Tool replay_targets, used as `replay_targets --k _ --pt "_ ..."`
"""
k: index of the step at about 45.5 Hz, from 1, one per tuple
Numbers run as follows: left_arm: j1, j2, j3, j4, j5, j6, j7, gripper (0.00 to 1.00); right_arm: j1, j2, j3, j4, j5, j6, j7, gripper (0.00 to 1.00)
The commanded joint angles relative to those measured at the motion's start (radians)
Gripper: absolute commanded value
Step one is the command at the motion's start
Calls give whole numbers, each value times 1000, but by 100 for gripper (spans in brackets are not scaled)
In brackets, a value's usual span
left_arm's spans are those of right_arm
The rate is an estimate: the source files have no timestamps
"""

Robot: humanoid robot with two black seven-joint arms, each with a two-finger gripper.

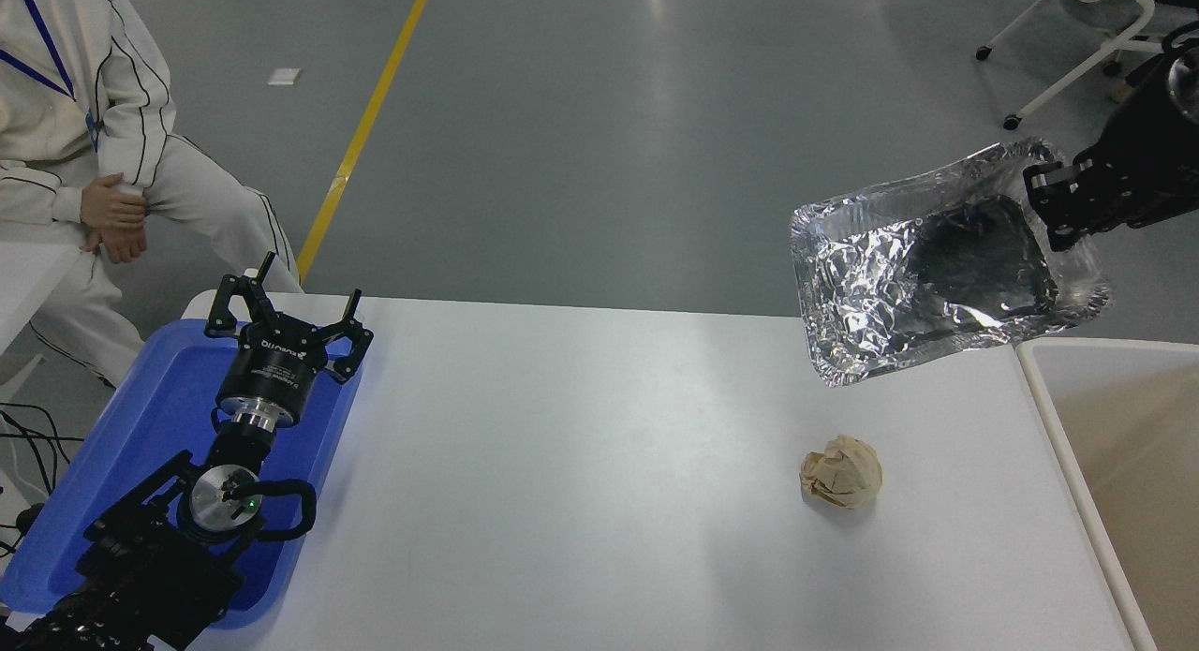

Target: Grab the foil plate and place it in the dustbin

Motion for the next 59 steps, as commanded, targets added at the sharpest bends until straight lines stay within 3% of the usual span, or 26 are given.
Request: replay_targets --k 1,13,37,47,59 --pt "-1 0 0 0 0 0 0 100 5 5 -2 -2 10 0 0 0" --pt "-1 0 0 0 0 0 0 100 -44 -18 -83 -76 -43 0 -3 0" --pt "1 0 0 0 -1 0 0 100 -346 -249 -97 -393 -44 0 -4 0" --pt "1 0 0 0 -1 0 0 100 -529 -341 13 -548 -26 0 -4 0" --pt "1 0 0 0 -1 0 0 100 -681 -344 119 -712 -32 0 -4 0"
